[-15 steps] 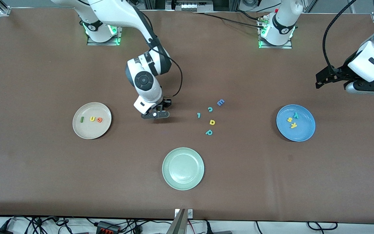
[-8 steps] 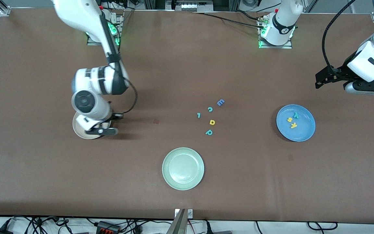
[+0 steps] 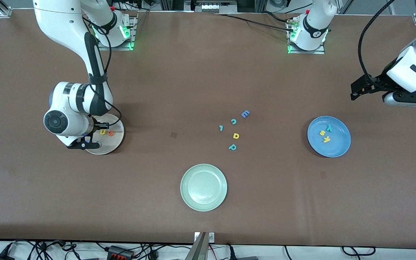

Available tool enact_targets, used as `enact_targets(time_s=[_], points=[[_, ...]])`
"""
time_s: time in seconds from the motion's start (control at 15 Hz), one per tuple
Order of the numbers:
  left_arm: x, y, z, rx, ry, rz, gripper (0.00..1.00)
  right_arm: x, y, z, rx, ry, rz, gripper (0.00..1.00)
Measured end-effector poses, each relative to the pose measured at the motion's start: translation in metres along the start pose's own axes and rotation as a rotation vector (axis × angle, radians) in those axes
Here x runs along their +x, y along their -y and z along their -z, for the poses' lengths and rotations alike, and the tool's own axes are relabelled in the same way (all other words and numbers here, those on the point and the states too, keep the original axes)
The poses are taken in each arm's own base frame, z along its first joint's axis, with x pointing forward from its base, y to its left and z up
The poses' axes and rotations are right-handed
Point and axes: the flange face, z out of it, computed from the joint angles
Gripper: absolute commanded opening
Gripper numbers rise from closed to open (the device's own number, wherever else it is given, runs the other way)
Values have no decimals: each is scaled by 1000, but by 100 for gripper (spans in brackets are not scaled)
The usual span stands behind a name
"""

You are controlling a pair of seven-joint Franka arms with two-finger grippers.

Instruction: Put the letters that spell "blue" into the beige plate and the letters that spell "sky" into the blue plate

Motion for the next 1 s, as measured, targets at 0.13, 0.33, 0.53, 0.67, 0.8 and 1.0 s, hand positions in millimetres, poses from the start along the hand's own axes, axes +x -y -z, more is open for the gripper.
enact_targets(time_s=[0.13,0.33,0.53,0.67,0.8,1.0], points=[[1,0,0,0,0,-1,100,1,2,0,-1,-2,1,100],[1,-1,0,0,-1,-2,100,4,-2,28,15,-45,-9,100],[1,-2,1,0,-2,-4,100,5,-29,107,65,-146,-40,100],[1,-2,1,0,-2,-4,100,-2,-44,166,101,-161,-46,100],[1,-2,1,0,-2,-4,100,-9,-54,215,120,-162,-45,100],[1,-2,1,0,-2,-4,100,-11,-65,249,123,-190,-53,100]])
